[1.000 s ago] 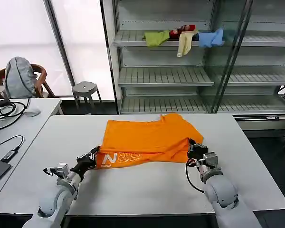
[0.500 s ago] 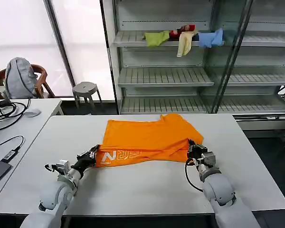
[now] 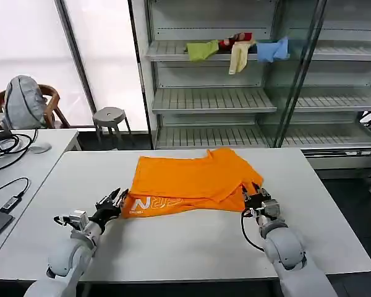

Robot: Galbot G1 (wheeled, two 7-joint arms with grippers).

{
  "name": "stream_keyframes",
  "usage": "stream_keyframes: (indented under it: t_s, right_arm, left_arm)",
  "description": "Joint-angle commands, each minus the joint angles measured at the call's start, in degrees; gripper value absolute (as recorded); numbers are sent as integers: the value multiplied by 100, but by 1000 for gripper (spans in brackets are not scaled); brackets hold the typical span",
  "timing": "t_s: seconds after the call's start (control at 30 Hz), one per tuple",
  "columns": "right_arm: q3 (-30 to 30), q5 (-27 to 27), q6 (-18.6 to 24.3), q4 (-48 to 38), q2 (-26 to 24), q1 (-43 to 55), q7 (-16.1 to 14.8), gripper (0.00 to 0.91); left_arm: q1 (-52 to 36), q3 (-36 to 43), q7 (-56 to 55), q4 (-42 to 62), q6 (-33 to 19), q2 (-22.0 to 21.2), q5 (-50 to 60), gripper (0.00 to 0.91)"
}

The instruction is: Fold and organize the clothes.

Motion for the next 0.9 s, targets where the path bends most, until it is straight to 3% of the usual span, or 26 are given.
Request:
stream_keyframes:
  t_s: [0.03, 0.3, 0.53, 0.9]
  right_arm:
    - [537, 196, -116, 944, -372, -813, 7, 907]
    - [974, 665, -186, 1091, -563, -1581, 88, 907]
    - [956, 706, -212, 885, -441, -1472, 65, 907]
    - [576, 725, -283, 408, -259, -859, -14, 907]
  left_arm:
    - [1109, -154, -660, -1683, 769, 336, 23, 907]
    - [1175, 35, -931, -1730, 989, 320, 28, 907]
    - [1005, 147, -1233, -1702, 1365, 284, -69, 907]
    - [769, 219, -1411, -1345, 1442, 228, -65, 907]
